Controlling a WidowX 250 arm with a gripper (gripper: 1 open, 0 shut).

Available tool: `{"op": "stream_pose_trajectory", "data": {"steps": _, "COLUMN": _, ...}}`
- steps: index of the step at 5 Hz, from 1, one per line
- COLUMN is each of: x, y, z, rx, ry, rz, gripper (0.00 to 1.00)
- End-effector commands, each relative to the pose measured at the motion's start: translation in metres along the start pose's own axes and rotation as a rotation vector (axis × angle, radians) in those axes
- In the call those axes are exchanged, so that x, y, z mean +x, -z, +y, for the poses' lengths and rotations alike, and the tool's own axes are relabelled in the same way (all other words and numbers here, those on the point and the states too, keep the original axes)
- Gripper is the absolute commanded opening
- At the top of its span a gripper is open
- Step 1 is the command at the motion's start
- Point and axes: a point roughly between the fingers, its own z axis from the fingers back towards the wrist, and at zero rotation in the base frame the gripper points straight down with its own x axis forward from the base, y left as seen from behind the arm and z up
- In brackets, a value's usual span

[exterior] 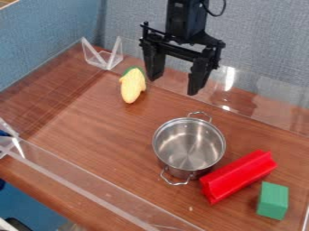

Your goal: Put the red object to the left side of the table

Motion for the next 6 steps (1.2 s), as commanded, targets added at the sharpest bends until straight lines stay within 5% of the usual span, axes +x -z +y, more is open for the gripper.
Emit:
{"op": "stream_pose_trajectory", "data": {"steps": 1, "x": -0.003, "y": 0.003, "z": -0.003, "rx": 0.0, "ry": 0.041, "rz": 0.013, "gripper": 1.0}}
{"op": "stream_pose_trajectory", "data": {"steps": 2, "x": -0.004, "y": 0.018, "z": -0.022, "rx": 0.003, "ry": 0.211, "rz": 0.021, "gripper": 1.0}}
{"op": "stream_pose_trajectory", "data": {"steps": 3, "x": -0.011, "y": 0.029, "z": -0.051, "rx": 0.005, "ry": 0.302, "rz": 0.018, "gripper": 1.0}}
{"op": "stream_pose_trajectory", "data": {"steps": 6, "x": -0.013, "y": 0.072, "z": -0.114, "rx": 0.018, "ry": 0.495, "rz": 0.024, "gripper": 1.0}}
